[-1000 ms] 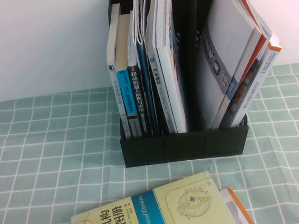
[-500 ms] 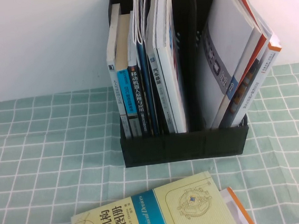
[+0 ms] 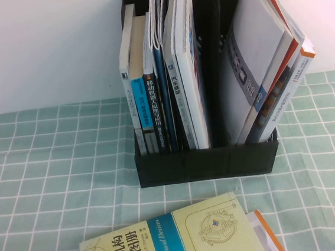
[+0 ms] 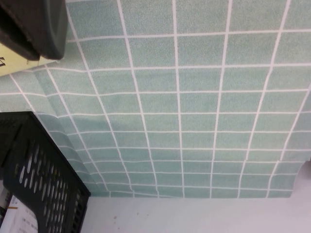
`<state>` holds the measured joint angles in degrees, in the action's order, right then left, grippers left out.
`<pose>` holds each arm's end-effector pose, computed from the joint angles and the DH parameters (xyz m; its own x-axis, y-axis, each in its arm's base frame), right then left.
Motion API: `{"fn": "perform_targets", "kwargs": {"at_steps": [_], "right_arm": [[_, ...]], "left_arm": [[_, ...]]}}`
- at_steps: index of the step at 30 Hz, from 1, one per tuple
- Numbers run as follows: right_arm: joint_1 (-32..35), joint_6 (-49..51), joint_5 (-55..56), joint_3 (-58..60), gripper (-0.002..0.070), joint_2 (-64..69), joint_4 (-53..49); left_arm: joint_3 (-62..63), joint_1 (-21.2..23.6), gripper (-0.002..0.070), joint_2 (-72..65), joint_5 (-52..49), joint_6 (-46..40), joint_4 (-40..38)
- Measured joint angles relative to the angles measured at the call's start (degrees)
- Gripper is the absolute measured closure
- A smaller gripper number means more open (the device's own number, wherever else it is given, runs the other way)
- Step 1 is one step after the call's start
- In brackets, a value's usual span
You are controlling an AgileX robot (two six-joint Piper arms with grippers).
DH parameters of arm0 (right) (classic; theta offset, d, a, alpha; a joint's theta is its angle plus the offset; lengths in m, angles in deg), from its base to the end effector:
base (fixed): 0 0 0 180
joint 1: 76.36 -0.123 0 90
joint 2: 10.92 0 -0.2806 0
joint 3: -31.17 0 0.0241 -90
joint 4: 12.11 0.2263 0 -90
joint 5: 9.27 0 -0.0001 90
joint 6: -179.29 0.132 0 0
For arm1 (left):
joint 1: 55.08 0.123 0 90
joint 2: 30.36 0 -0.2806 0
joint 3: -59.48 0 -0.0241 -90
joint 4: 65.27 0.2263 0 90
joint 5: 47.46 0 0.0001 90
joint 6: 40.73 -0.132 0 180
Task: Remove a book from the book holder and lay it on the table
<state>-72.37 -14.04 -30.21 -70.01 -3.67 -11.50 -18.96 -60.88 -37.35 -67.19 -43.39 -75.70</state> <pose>0.0718 -0.0045 0.1593 -0.2992 -0.2005 -0.9329 -0.0001 0.9777 -0.2101 0.0713 -0.0154 0.1653 -0.2731 -0.0975 -0.9570 0.1265 0.9826 -0.1362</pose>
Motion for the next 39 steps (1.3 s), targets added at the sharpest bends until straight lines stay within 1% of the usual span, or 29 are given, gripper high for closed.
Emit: {"fn": "perform_targets", "kwargs": {"at_steps": [33, 36, 39], "right_arm": [[0.0, 0.0, 0.0, 0.0, 0.0678, 0.0, 0.09], [0.0, 0.0, 0.0, 0.0, 0.0678, 0.0, 0.09], [0.0, 0.0, 0.25, 0.0, 0.0678, 0.0, -0.61]], "left_arm": [[0.0, 0.0, 0.0678, 0.0, 0.11, -1.22, 1.81], [0.0, 0.0, 0.0678, 0.0, 1.29, -1.24, 2.01], [-0.21, 0.0, 0.0678, 0.0, 5.17, -1.24, 2.01]]}}
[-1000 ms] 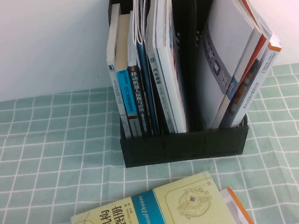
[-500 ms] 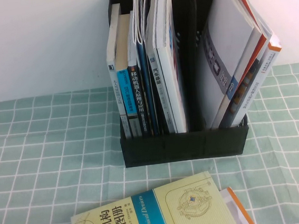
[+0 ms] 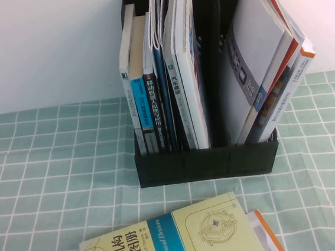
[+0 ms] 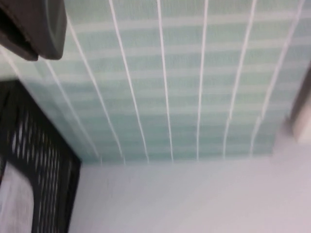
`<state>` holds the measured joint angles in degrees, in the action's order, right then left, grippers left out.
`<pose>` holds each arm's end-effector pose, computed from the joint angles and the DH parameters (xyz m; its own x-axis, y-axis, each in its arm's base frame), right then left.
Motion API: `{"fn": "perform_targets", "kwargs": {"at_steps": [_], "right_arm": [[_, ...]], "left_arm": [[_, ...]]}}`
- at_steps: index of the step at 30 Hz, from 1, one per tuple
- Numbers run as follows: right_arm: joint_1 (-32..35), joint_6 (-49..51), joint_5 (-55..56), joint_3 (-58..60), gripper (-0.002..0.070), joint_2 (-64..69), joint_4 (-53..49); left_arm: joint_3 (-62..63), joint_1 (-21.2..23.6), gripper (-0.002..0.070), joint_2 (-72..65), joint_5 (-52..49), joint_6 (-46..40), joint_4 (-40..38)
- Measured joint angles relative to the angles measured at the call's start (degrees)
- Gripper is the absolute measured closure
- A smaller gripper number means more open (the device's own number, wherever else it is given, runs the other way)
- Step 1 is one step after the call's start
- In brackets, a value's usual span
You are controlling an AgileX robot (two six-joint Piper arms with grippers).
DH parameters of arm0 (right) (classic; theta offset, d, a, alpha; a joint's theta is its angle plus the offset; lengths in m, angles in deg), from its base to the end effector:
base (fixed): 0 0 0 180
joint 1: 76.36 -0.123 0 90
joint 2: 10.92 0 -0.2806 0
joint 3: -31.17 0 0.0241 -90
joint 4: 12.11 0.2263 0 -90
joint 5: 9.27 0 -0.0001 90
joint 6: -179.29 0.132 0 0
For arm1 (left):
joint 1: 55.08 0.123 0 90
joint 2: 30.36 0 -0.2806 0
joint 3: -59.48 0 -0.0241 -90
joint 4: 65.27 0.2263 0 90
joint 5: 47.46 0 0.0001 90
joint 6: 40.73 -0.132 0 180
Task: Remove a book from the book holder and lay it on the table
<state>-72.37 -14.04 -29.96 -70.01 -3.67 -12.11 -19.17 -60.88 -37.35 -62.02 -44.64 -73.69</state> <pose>0.0719 -0.0050 0.1598 -0.2960 -0.2105 -0.9317 0.0014 0.9753 -0.2208 0.0743 -0.0124 0.1753 -0.1833 -0.0557 -0.9815 0.1238 0.9891 -0.0793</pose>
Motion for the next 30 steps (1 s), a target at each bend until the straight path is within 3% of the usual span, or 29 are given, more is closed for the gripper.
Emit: {"fn": "perform_targets", "kwargs": {"at_steps": [6, 11, 17, 22, 25, 30], "right_arm": [[0.0, 0.0, 2.83, 0.0, 0.0678, 0.0, -1.1], [0.0, 0.0, 12.46, 0.0, 0.0678, 0.0, -1.2], [0.0, 1.26, 23.65, 0.0, 0.0678, 0.0, -0.45], [0.0, 12.78, 28.27, 0.0, 0.0678, 0.0, 7.55], [0.0, 12.45, 28.81, 0.0, 0.0678, 0.0, 9.52], [0.0, 7.99, 32.65, 0.0, 0.0678, 0.0, 10.14]], "left_arm": [[-0.12, -0.05, 0.0678, 0.0, 17.47, 0.44, -0.11], [-0.12, -0.05, 0.0678, 0.0, 34.26, 2.14, -0.33], [-0.12, -0.05, 0.0678, 0.0, 44.78, 2.98, -0.47], [-0.12, -0.05, 0.0678, 0.0, 46.41, 3.9, -3.31], [-0.12, -0.05, 0.0678, 0.0, 45.3, 6.12, -8.32], [5.08, -0.05, 0.0678, 0.0, 26.44, 6.39, -11.62]]}}
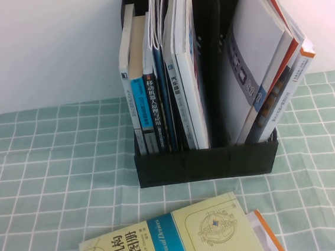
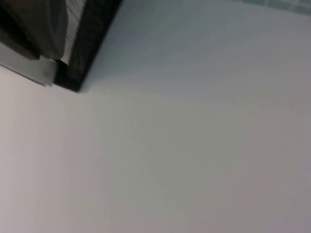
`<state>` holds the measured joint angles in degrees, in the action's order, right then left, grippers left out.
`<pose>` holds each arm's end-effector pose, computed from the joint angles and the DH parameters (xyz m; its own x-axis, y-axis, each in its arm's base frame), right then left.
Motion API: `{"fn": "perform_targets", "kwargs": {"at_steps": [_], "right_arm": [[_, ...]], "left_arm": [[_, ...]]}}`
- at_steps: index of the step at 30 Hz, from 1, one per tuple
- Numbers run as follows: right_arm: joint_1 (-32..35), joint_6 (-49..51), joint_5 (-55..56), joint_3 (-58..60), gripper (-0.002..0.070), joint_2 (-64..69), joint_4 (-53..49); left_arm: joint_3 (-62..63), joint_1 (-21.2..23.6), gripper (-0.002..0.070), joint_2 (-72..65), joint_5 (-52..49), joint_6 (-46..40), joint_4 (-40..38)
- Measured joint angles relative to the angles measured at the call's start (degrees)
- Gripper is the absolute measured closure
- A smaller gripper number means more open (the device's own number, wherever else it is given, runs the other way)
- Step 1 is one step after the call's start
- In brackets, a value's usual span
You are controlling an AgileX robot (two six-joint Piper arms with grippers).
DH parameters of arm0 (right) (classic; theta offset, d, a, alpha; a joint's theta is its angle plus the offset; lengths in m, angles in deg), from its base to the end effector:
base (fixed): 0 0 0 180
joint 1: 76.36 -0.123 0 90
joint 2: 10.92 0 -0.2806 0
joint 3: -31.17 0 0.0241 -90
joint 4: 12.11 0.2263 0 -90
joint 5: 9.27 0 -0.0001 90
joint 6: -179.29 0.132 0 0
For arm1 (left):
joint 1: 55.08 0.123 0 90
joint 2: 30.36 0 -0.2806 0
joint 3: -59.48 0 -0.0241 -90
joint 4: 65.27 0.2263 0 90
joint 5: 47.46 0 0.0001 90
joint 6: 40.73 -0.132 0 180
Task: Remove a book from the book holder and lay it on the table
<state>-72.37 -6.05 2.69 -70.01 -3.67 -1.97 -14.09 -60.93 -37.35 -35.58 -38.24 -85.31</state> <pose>0.0723 -0.0099 0.2336 0.2776 0.0607 -0.9588 0.0827 0.9928 0.0868 0.0647 0.0027 0.2643 0.3109 -0.4097 -0.8576 0.1653 0.9119 -0.3756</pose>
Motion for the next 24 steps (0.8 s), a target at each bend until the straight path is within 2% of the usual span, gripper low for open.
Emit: {"fn": "perform_targets", "kwargs": {"at_steps": [3, 6, 10, 13, 16, 19, 24], "right_arm": [[0.0, -0.82, 1.89, -1.05, 0.0678, 0.0, 0.14], [0.0, -2.9, -2.44, -5.87, 0.0678, 0.0, 0.26], [0.0, -11.93, -11.65, -13.98, 0.0678, 0.0, 0.26], [0.0, -17.39, -17.92, -19.44, 0.0678, 2.45, 0.26], [0.0, -19.34, -23.91, -23.96, 0.0678, 6.59, 0.26], [0.0, -19.82, -26.98, -26.06, 0.0678, 11.27, 0.49], [0.0, -19.99, -25.48, -26.48, 0.0678, 17.78, 1.17]], "left_arm": [[9.62, 0.0, 0.0678, -0.85, -16.58, -0.31, 0.32], [19.58, 0.0, 0.0678, -4.26, -29.92, -1.1, 6.64], [23.86, 0.0, 0.0678, -8.93, -33.01, -1.36, 13.75], [24.17, 0.0, 0.0678, -12.57, -32.62, -0.14, 13.1], [27.15, 0.0, 0.0678, -18.48, -35.48, -0.28, 6.87], [31.8, 0.0, 0.0678, -25.75, -40.86, -7.19, -4.08], [38.52, -0.09, 0.0678, -39.59, -50.28, -34.93, -33.55]]}}
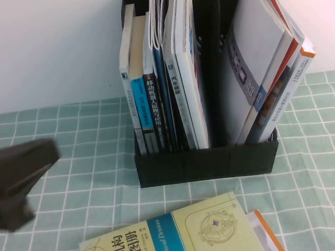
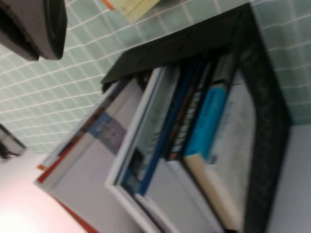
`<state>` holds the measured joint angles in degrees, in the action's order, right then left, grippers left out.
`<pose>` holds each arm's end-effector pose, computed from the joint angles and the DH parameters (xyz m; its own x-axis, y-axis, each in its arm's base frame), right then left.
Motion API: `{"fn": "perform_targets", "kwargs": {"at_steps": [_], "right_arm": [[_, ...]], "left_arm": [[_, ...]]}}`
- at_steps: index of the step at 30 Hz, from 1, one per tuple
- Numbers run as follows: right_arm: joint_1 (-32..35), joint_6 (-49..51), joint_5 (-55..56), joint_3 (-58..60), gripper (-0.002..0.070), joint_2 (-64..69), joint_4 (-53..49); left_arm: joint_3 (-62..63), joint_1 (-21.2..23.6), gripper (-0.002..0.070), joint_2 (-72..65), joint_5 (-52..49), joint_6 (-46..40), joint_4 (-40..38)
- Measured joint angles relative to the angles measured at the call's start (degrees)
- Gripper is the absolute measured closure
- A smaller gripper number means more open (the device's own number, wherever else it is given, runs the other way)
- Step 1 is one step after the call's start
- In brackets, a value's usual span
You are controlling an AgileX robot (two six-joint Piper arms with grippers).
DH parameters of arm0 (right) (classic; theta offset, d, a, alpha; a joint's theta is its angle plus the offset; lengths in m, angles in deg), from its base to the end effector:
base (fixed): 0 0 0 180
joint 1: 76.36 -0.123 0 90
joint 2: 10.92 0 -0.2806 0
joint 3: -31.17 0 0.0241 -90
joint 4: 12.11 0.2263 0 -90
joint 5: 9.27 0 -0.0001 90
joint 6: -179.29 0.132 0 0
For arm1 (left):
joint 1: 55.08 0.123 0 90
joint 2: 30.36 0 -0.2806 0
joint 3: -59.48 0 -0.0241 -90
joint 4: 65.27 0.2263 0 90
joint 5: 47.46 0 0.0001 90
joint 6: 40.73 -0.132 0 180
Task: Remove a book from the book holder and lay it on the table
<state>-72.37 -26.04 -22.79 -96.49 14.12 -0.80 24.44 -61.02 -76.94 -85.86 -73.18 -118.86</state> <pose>0.0934 -0.0004 0.3131 -0.0168 -0.2466 -0.9690 0.0202 0.9688 -0.2469 0.1293 -0.0799 0.3505 -0.4184 -0.1714 -0.8919 0.4771 0.7942 -0.3764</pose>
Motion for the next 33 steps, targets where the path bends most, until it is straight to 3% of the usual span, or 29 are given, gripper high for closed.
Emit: {"fn": "perform_targets", "kwargs": {"at_steps": [3, 8, 11, 17, 24, 27, 33], "right_arm": [[0.0, -0.09, 2.83, -0.09, 0.0678, 3.65, 1.25], [-0.27, -0.22, 6.54, -0.09, 0.0678, 8.7, 1.98], [-2.09, -0.22, 8.15, -0.09, 0.0678, 11.05, 2.03], [-8.53, -2.0, 9.18, -0.09, 0.0678, 12.63, 2.03], [-12.36, -1.47, 11.19, -0.09, 0.0678, 13.4, 2.11], [-12.46, 0.5, 11.96, -0.09, 0.0678, 13.63, 2.15], [-12.46, 8.69, 12.67, -0.09, 0.0678, 13.63, 2.38]], "left_arm": [[3.18, 0.0, 0.0678, -8.26, -1.83, -8.13, -8.62], [9.37, -2.07, 0.0678, -20.84, -0.62, -11.86, -10.1], [13.65, -7.54, 0.0678, -27.22, 3.44, -10.31, -6.04], [23.17, -22.81, 0.0678, -36.66, 11.12, 0.54, 5.31], [34.88, -37.46, 0.0678, -49.01, 19.37, 8.61, 7.53], [41.06, -40.71, 0.0678, -54.93, 19.42, 8.85, 7.69], [52.47, -41.72, 0.0677, -65.57, 18.46, 11.25, 8.75]]}}
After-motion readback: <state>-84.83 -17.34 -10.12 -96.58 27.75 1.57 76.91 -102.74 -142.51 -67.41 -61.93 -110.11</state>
